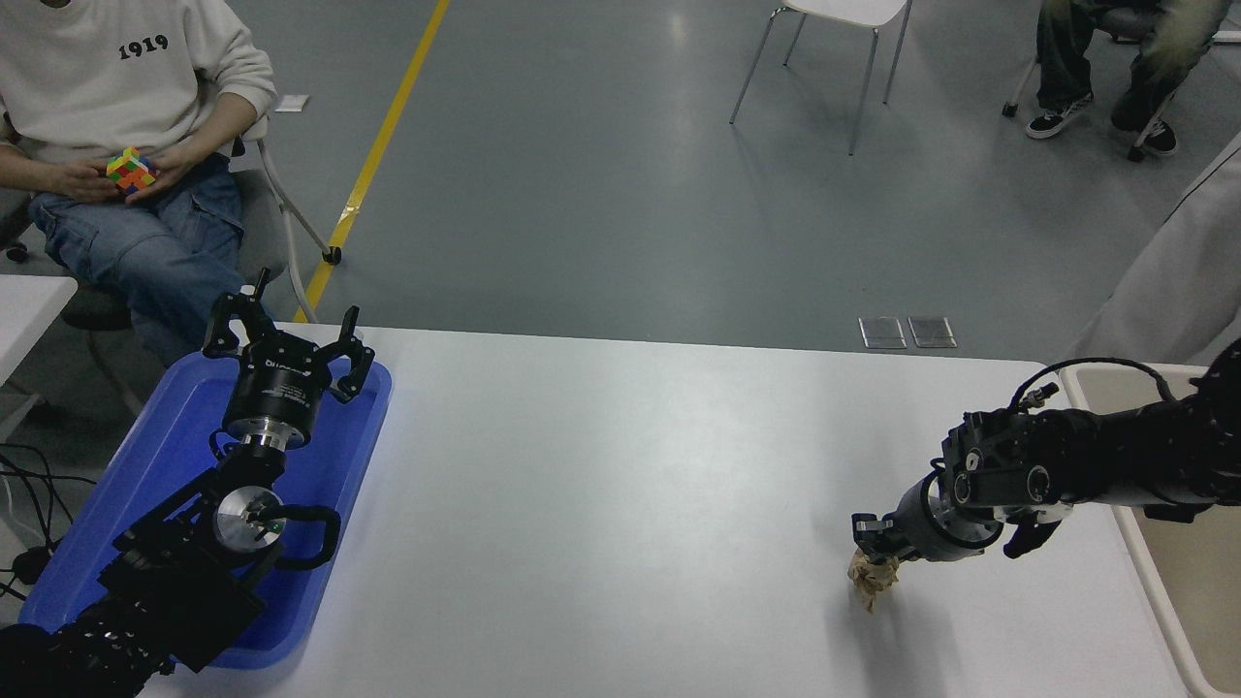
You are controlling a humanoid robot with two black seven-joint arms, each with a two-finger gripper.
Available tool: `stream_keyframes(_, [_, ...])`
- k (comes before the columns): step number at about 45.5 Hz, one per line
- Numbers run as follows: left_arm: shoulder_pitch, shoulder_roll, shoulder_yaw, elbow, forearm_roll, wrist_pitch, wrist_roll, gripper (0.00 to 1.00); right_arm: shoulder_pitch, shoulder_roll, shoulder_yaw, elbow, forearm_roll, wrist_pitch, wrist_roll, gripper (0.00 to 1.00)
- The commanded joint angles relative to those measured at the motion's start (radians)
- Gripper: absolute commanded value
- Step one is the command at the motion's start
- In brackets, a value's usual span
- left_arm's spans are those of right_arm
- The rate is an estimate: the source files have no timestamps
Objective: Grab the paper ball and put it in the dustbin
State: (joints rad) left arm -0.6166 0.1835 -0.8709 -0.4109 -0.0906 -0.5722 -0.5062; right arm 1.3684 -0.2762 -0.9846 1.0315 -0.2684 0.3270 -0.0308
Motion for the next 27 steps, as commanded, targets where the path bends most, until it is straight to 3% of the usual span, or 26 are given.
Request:
stream_keyframes(1, [0.0, -0.001, 0.001, 0.0, 0.0, 0.0, 0.0, 1.0, 0.135, -0.08, -0.015, 0.067, 0.006, 0.138, 0.002, 0.0])
stream_keyframes(27, [0.0, 0.001, 0.0, 0.0, 0.0, 0.0, 0.0, 1.0, 0.623, -0.144, -0.215, 0.297, 0.008, 0.458, 0.005, 0.0])
